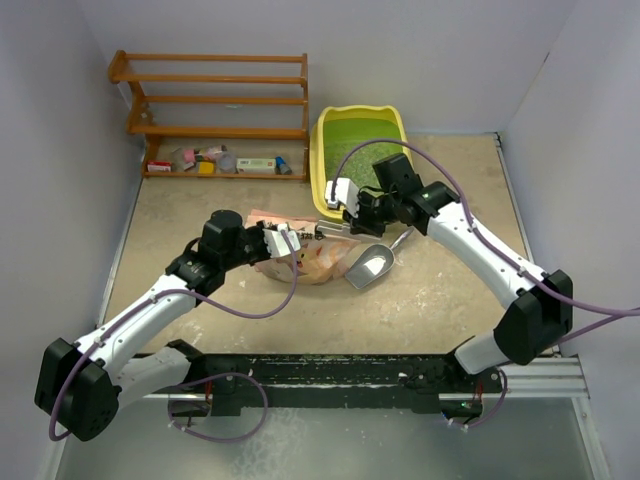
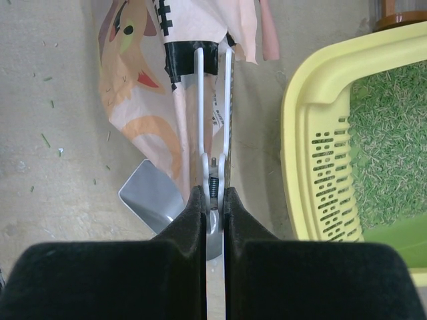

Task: Fill the litter box with clean litter

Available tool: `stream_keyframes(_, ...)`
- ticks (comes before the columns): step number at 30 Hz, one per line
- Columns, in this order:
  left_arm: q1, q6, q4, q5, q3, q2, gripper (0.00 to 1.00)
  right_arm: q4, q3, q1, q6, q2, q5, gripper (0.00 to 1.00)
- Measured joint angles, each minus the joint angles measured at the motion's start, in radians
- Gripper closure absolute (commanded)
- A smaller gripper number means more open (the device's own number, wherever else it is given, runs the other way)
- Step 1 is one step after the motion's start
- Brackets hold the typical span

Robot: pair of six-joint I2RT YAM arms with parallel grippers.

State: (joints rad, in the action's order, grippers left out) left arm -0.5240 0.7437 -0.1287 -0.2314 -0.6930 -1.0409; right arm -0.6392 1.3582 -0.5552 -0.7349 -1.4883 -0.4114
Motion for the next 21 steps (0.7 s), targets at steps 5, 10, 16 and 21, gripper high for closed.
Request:
stream_keyframes(5,0.000,0.000,0.000,0.000,0.000,0.000,1.00,0.019,-0.018,0.000,0.014,0.039,0.000,1.00)
stream_keyframes(10,0.000,0.000,0.000,0.000,0.000,0.000,1.00,0.024,-0.039,0.000,0.023,0.109,-0.011,1.00)
stream_keyframes(16,0.000,0.000,0.000,0.000,0.000,0.000,1.00,0.023,-0.041,0.000,0.026,0.124,-0.039,1.00)
stream_keyframes(21,0.000,0.000,0.000,-0.001,0.000,0.000,1.00,0.023,-0.042,0.000,0.026,0.100,-0.053,1.00)
